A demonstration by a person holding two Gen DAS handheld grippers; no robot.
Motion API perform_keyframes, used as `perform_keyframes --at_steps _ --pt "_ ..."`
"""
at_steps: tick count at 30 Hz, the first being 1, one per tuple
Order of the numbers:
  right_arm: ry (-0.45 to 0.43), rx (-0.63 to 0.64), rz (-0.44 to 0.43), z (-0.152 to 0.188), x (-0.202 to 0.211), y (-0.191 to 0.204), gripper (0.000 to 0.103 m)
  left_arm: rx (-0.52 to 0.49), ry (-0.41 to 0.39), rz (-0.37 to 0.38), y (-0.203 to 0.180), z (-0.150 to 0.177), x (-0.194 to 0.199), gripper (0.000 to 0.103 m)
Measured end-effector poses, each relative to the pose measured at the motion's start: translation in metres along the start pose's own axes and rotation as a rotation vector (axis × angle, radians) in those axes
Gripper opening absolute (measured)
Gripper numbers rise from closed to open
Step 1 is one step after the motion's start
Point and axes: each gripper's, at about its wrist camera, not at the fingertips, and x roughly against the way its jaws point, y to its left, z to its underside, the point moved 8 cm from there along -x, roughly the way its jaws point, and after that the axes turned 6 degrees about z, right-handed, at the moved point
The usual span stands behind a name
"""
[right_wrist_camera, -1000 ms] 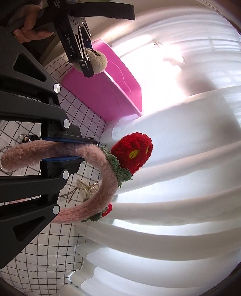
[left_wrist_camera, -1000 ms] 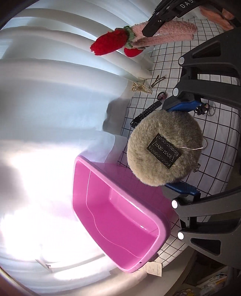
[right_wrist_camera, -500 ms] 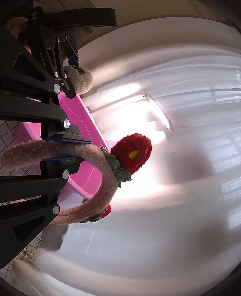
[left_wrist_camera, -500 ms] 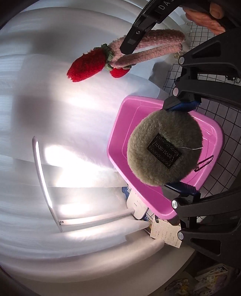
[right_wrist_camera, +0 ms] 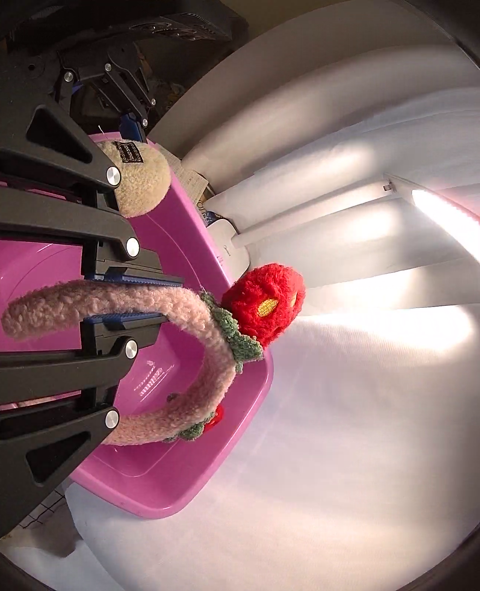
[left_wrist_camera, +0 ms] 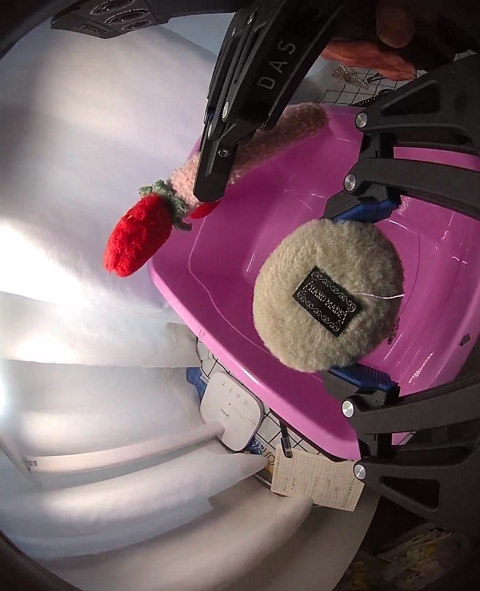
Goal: Organize jewelry
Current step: 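Carry both items over the pink tub and open both tools to drop them, then move both tools back over the table toward the silver rings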
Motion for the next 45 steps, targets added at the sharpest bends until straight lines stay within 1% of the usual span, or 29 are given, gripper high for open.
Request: perform_keyframes --at_steps 4,8,9,11,12,14,15,16,17,19,27,33,37,38,39,40,43,45 --pt "0.145 -0.015 0.001 0.015 -0.037 -0.006 0.012 0.013 0.096 -0.007 0.006 0.007 -0.024 0.062" --pt "0.231 -0.041 0.024 0.027 -0.055 -0.015 0.014 0.024 0.155 -0.008 0.011 0.013 -0.038 0.066" --pt "0.247 -0.039 0.041 0.028 -0.056 -0.016 0.016 0.026 0.165 -0.011 0.012 0.014 -0.04 0.069" --pt "0.27 -0.047 0.057 0.031 -0.06 -0.019 0.028 0.03 0.176 -0.015 0.014 0.014 -0.042 0.075" --pt "0.277 -0.053 0.065 0.031 -0.062 -0.022 0.031 0.033 0.179 -0.019 0.015 0.014 -0.043 0.082" --pt "0.286 -0.08 0.058 0.034 -0.063 -0.025 0.042 0.037 0.187 -0.02 0.017 0.014 -0.043 0.087" --pt "0.289 -0.091 0.056 0.034 -0.062 -0.026 0.046 0.035 0.196 -0.018 0.017 0.016 -0.044 0.087" --pt "0.284 -0.099 0.064 0.034 -0.06 -0.027 0.052 0.031 0.207 -0.019 0.016 0.017 -0.044 0.087" --pt "0.275 -0.106 0.069 0.033 -0.059 -0.027 0.053 0.027 0.212 -0.023 0.016 0.018 -0.044 0.087" --pt "0.266 -0.105 0.077 0.026 -0.057 -0.03 0.053 0.025 0.213 -0.031 0.017 0.019 -0.043 0.087" --pt "0.247 -0.128 0.089 0.021 -0.05 -0.03 0.053 0.029 0.187 -0.039 0.022 0.02 -0.03 0.087" --pt "0.195 -0.137 0.078 0.022 -0.031 -0.025 0.054 0.024 0.146 -0.053 0.022 0.02 -0.012 0.088" --pt "0.135 -0.146 0.085 0.025 -0.002 -0.024 0.054 0.004 0.099 -0.078 0.02 0.02 0.009 0.088" --pt "0.111 -0.145 0.089 0.026 0.008 -0.025 0.054 -0.002 0.082 -0.086 0.02 0.02 0.015 0.091" --pt "0.085 -0.145 0.098 0.028 0.019 -0.026 0.054 -0.005 0.066 -0.092 0.018 0.02 0.022 0.094" --pt "0.058 -0.148 0.108 0.031 0.03 -0.028 0.055 -0.007 0.048 -0.091 0.017 0.02 0.029 0.095" --pt "-0.02 -0.162 0.126 0.043 0.071 -0.036 0.06 -0.024 0.004 -0.097 0.007 0.021 0.05 0.095" --pt "-0.055 -0.172 0.149 0.057 0.099 -0.044 0.061 -0.048 -0.026 -0.095 -0.005 0.022 0.064 0.095"
